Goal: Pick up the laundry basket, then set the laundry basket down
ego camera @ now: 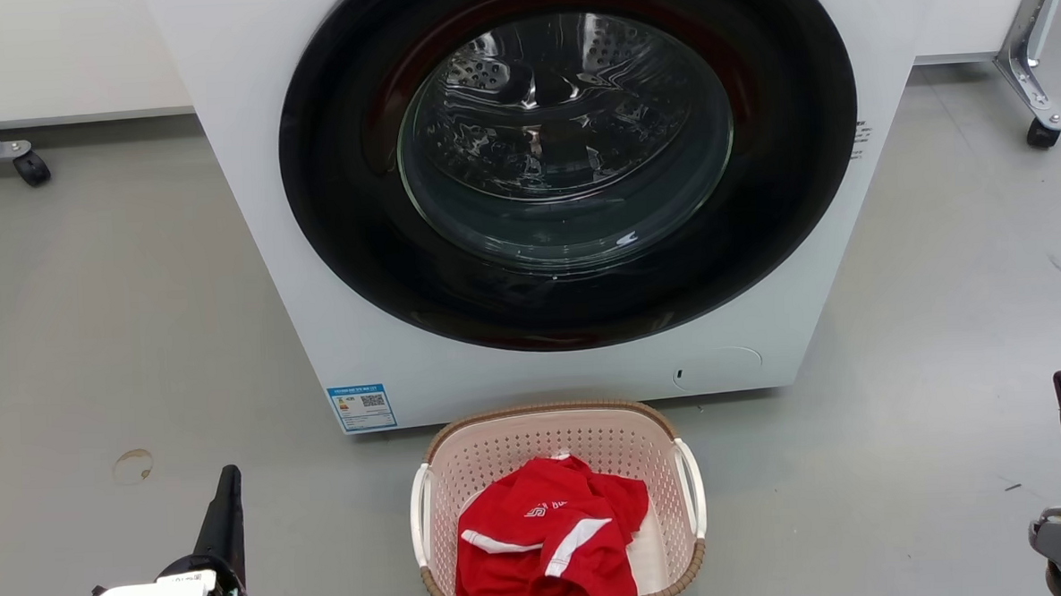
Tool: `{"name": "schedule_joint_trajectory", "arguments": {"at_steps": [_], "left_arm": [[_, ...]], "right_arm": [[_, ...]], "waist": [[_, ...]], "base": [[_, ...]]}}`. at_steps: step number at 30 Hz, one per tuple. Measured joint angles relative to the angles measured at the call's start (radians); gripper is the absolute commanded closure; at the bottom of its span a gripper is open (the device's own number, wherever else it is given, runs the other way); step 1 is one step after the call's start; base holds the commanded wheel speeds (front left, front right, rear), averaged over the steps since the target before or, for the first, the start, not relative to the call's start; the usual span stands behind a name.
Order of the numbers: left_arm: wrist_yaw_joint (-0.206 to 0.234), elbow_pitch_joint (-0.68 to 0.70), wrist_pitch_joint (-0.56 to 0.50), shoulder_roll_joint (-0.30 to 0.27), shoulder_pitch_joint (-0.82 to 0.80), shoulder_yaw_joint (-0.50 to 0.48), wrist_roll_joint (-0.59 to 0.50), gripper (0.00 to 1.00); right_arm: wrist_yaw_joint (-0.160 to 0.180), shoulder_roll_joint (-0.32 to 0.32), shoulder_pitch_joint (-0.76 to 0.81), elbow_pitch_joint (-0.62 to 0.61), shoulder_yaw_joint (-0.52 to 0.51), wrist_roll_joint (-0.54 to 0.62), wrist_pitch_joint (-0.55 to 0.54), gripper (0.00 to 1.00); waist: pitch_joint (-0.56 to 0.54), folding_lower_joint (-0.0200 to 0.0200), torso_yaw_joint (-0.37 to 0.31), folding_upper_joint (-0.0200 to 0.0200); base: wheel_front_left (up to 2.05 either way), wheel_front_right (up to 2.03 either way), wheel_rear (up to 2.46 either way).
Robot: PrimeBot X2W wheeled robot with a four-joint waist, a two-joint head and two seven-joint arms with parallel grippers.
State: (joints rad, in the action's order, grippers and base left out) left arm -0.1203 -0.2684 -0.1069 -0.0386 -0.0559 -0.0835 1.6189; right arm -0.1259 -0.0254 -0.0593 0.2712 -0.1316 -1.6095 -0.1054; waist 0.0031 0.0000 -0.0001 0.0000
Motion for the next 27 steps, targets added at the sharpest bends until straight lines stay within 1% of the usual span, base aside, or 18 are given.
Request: {"name": "schedule_joint_trajectory", "arguments": {"at_steps": [27], "left_arm": [[0.0,0.0,0.0,0.0,0.0,0.0,0.0,1.0]], "right_arm": [[0.0,0.0,0.0,0.0,0.0,0.0,0.0,1.0]], "waist": [[0.0,0.0,0.0,0.0]], "base": [[0.0,0.0,0.0]]}}
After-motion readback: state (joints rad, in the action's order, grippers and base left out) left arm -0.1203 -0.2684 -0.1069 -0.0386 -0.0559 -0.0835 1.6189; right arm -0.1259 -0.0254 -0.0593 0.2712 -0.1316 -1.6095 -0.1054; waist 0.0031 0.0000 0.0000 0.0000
